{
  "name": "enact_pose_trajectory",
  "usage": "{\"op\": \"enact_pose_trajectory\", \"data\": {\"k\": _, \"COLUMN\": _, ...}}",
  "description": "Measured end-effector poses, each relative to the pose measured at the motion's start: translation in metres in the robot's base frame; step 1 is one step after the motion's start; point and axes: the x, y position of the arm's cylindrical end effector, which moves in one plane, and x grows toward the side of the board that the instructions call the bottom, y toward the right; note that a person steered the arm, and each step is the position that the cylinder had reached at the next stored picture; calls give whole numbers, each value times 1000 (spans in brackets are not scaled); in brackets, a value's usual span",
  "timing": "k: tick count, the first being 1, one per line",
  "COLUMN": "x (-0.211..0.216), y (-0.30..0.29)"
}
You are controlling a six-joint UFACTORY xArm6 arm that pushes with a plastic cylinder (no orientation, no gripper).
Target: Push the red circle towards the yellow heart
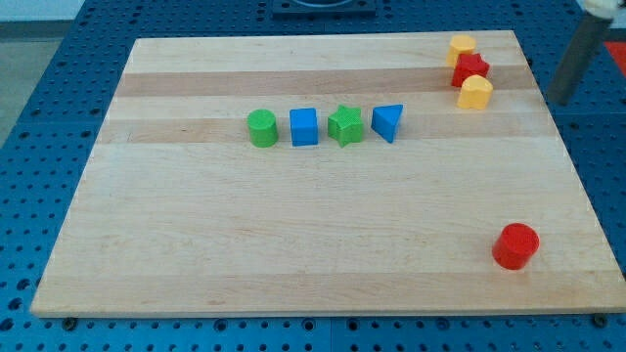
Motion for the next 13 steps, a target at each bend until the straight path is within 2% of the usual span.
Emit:
{"op": "enact_pose_trajectory", "data": {"k": 2, "x": 192, "y": -10}}
{"op": "enact_pose_trajectory", "data": {"k": 3, "x": 237, "y": -53}}
{"op": "enact_pose_trajectory", "data": {"k": 4, "x": 235, "y": -102}}
{"op": "enact_pose_trajectory", "data": {"k": 6, "x": 182, "y": -106}}
{"op": "enact_pose_trajectory", "data": {"k": 7, "x": 201, "y": -126}}
{"op": "enact_pose_trajectory", "data": {"k": 8, "x": 198, "y": -149}}
{"op": "enact_pose_trajectory", "data": {"k": 10, "x": 143, "y": -94}}
{"op": "enact_pose_trajectory", "data": {"k": 13, "x": 116, "y": -131}}
